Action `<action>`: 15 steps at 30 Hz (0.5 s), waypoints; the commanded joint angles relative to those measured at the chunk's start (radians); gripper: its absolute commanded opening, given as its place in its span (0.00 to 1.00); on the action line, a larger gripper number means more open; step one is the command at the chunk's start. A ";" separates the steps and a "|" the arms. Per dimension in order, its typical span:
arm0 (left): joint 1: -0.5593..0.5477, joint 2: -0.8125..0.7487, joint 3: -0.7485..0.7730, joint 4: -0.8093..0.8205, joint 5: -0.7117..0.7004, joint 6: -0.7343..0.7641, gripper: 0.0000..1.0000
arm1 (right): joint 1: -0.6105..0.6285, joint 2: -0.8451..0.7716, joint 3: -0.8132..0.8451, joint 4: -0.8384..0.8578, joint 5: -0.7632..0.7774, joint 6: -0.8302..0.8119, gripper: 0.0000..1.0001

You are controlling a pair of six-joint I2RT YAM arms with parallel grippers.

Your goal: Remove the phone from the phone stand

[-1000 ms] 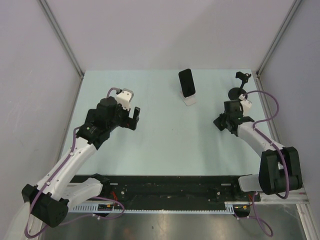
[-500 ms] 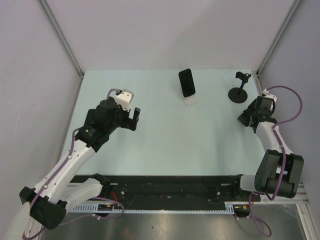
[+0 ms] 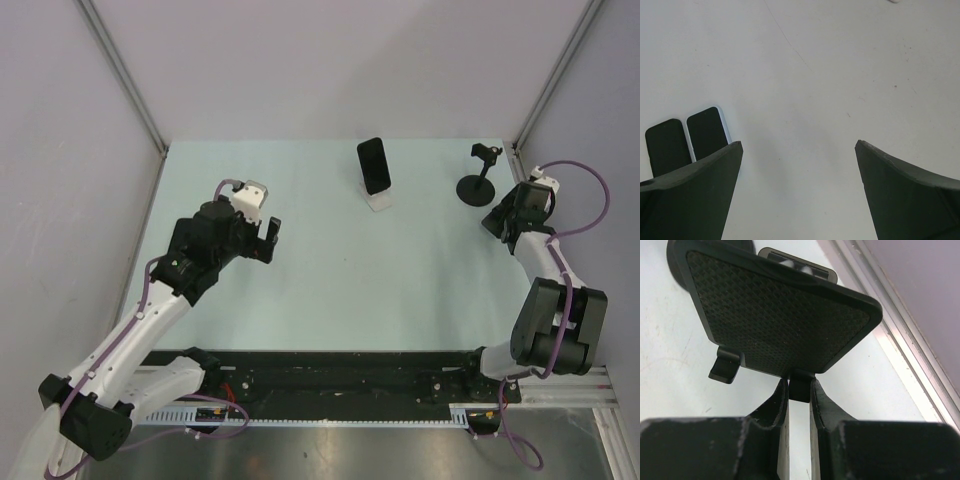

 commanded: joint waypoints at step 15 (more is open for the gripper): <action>-0.005 -0.011 -0.006 0.044 -0.023 0.019 1.00 | 0.033 0.257 0.199 0.037 0.148 0.181 0.00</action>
